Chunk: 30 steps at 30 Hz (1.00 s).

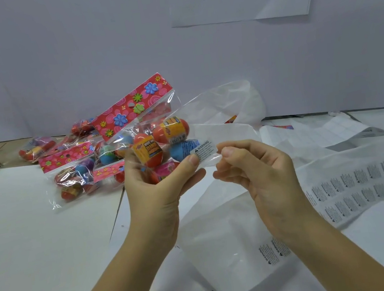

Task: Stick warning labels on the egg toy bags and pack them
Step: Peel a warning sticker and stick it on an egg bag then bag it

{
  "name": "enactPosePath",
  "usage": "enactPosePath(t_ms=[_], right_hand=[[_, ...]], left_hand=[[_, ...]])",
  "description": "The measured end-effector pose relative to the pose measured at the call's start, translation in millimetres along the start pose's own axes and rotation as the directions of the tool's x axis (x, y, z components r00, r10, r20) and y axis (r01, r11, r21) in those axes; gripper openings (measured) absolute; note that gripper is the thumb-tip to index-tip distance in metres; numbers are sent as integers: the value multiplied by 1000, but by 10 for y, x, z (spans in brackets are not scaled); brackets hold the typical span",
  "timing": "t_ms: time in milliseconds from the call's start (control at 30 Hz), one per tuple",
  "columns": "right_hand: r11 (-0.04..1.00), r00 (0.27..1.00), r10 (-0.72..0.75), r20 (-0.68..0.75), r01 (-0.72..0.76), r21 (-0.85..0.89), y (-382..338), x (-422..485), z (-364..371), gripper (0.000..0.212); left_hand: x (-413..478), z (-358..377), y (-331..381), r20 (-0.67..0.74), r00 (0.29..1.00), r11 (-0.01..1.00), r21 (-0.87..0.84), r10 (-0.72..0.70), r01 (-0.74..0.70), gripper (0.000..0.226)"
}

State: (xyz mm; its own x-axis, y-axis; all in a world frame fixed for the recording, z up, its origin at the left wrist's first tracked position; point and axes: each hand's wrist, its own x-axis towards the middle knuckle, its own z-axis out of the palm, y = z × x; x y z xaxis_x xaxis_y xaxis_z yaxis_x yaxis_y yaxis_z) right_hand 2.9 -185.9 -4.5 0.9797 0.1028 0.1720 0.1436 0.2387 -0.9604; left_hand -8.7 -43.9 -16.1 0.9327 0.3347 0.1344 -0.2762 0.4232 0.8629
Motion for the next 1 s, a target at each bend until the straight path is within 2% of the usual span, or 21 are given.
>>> enactPosePath(t_ms=[133, 267, 400, 700, 1000], right_hand=[[996, 994, -83, -67, 80, -42, -10, 22, -20, 10], [974, 989, -145, 24, 147, -173, -28, 24, -17, 15], [949, 983, -177, 42, 182, -256, 0, 23, -15, 7], [955, 987, -162, 7, 158, -250, 1, 37, -38, 1], [983, 992, -99, -73, 86, -161, 16, 64, -77, 16]], left_hand=[[3, 4, -6, 6, 1000, 1000, 4, 10, -10, 79], [-8, -11, 2, 15, 999, 999, 33, 31, -32, 77], [-18, -12, 6, 31, 998, 996, 64, 57, -59, 78], [-36, -14, -11, 57, 997, 992, 108, 57, -63, 81], [-34, -20, -22, 74, 995, 990, 118, 65, -74, 76]])
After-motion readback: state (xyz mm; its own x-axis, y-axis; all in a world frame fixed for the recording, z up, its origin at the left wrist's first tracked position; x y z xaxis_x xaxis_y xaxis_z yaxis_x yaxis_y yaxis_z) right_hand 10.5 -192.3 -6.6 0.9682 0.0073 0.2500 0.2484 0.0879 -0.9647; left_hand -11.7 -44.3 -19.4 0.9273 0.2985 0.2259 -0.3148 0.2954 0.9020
